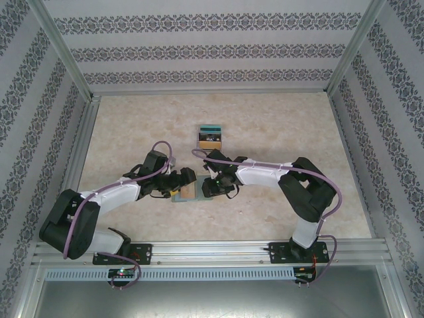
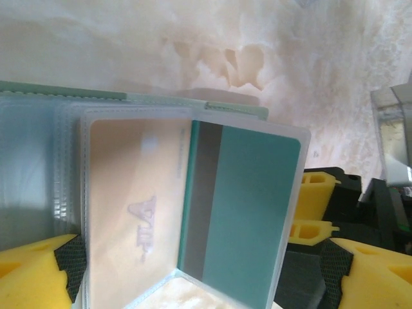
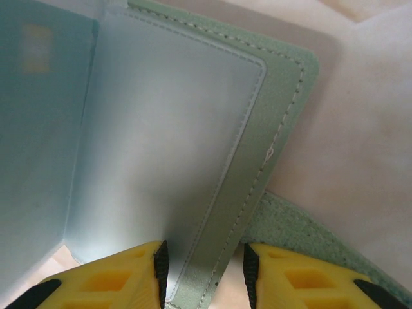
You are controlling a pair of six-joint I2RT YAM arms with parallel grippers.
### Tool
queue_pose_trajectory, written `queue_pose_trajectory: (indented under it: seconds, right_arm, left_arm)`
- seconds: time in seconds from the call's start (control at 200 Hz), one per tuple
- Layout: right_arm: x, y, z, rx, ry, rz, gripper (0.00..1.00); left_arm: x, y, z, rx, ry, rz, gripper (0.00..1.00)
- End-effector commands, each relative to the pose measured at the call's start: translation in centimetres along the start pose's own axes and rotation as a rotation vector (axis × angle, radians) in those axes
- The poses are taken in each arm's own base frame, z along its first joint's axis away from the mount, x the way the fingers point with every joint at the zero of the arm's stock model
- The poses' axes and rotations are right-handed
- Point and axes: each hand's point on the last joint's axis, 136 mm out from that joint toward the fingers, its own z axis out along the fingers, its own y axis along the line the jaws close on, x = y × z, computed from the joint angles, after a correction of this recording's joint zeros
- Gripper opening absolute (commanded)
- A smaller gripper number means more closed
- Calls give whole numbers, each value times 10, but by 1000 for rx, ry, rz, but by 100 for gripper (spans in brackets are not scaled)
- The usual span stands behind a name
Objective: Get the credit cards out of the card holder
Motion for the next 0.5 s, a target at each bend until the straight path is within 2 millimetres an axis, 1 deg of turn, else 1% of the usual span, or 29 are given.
queue_pose_trajectory:
  seconds: [0.0,0.185,0.27,0.36,0.495]
  right_arm:
    - [-2,-2,15,-4,14,0,40]
    - [-1,-3,16,-2,19,1,40]
    - [-1,-6,14,11,20,3,40]
    - [-3,-15,7,46,-1,24,42]
    - [-8,-35,-9,84,-57,80,43]
  left_arm:
    - [2,-24,-3,89,6,57,95]
    - [3,-22,3,81,29,47,95]
    - [3,-19,2,61,23,45,96]
    - [2,-14,-1,26,12,51,96]
    - [3,-5,-6,-25,2,53,96]
